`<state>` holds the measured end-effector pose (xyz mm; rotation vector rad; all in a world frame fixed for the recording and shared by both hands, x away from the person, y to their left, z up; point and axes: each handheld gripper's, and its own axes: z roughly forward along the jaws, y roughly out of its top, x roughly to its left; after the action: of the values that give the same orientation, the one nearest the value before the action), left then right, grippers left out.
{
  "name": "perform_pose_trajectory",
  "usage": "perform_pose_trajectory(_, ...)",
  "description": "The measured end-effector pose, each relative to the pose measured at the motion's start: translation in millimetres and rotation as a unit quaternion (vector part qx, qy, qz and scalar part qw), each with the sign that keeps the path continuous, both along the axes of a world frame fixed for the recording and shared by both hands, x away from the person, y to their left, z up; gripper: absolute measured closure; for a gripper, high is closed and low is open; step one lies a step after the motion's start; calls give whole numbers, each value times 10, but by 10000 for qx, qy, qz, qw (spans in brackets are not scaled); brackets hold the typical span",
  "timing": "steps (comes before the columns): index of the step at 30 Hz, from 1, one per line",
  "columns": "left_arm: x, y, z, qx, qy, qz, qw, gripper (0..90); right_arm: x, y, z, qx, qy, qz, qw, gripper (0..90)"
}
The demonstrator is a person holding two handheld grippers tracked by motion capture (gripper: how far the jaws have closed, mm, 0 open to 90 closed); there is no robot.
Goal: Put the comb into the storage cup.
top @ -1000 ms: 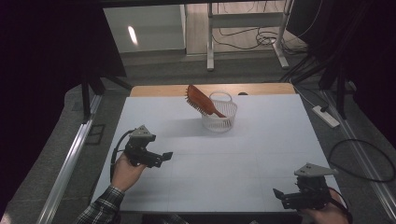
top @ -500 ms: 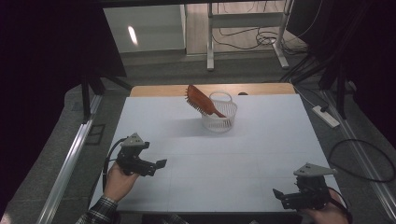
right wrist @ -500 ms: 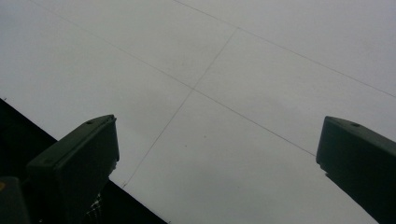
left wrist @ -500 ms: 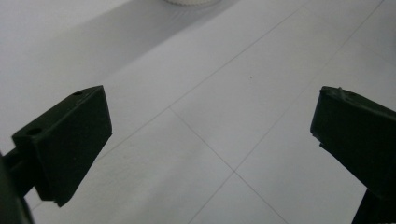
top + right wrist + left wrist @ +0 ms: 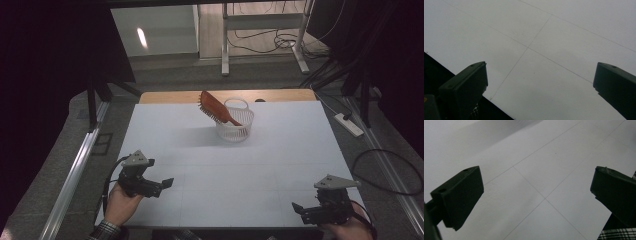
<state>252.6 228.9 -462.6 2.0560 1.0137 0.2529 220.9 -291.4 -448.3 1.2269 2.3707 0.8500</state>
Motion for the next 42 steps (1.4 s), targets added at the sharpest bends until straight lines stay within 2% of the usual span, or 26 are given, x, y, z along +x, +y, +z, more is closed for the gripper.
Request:
perform_pose_trajectory(17,-267,167,-44,-19,100,241,9997,0,-4,2,1,-2,-5,22,10000,0)
perform_pose_trajectory(25,-382,230,-70,110,183,310,9993,0,-4,5,1,-23,-5,28,10000,1)
perform_pose_trajectory(42,-492,236,-73,248,286,335,9987,0,-5,9,1,-31,-7,22,10000,3)
